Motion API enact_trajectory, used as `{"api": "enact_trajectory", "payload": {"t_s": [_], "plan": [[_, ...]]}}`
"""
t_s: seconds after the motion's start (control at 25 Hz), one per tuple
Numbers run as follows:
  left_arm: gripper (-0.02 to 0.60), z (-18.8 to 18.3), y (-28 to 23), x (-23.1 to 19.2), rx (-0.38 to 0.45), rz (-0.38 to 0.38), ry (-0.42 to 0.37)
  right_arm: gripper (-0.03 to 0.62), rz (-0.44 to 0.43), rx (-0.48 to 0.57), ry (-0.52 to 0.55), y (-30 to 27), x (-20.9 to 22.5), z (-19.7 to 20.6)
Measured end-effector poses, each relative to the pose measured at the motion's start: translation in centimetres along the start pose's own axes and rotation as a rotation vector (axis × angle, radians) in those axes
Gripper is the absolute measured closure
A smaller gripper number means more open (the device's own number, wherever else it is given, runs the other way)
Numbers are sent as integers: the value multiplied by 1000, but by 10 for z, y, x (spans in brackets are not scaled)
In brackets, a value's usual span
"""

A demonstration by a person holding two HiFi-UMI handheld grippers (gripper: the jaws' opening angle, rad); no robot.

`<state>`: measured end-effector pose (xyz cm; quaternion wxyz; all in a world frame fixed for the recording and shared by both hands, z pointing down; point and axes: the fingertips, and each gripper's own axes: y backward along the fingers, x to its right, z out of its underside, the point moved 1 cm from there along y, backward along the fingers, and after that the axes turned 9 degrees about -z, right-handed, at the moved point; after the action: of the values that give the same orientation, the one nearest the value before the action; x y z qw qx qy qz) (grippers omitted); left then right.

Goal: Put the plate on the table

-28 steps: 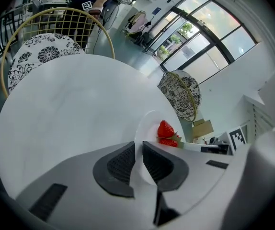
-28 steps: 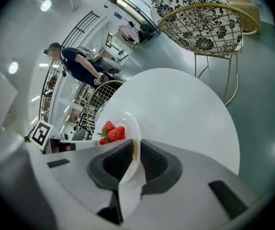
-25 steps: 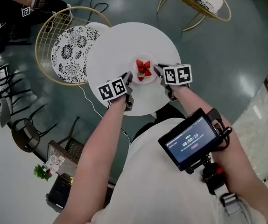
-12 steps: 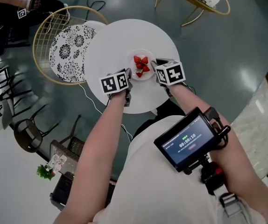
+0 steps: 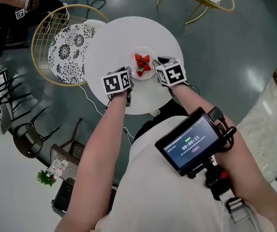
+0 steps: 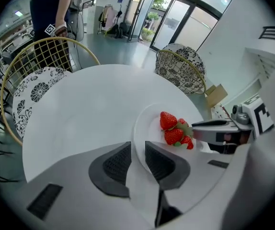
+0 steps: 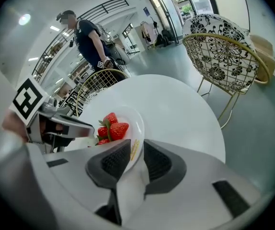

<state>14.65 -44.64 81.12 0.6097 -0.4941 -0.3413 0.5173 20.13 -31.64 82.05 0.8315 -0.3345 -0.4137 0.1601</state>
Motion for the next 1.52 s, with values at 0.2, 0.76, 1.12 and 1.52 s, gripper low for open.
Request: {"api": "enact_trajectory", "payload": {"t_s": [0.2, 0.76, 1.12, 1.52], "plan": [[511, 4, 13, -7, 48, 1, 16, 531, 25, 29, 21, 7, 1, 0], [514, 65, 84, 0, 152, 151, 23, 589, 18, 138, -33, 63, -40, 25], [575, 78, 100, -7, 230, 210, 3, 589, -48, 171, -30, 71, -66, 39], [575, 131, 192, 4, 435, 354, -63, 589, -112, 267, -21, 129, -145, 85]]}}
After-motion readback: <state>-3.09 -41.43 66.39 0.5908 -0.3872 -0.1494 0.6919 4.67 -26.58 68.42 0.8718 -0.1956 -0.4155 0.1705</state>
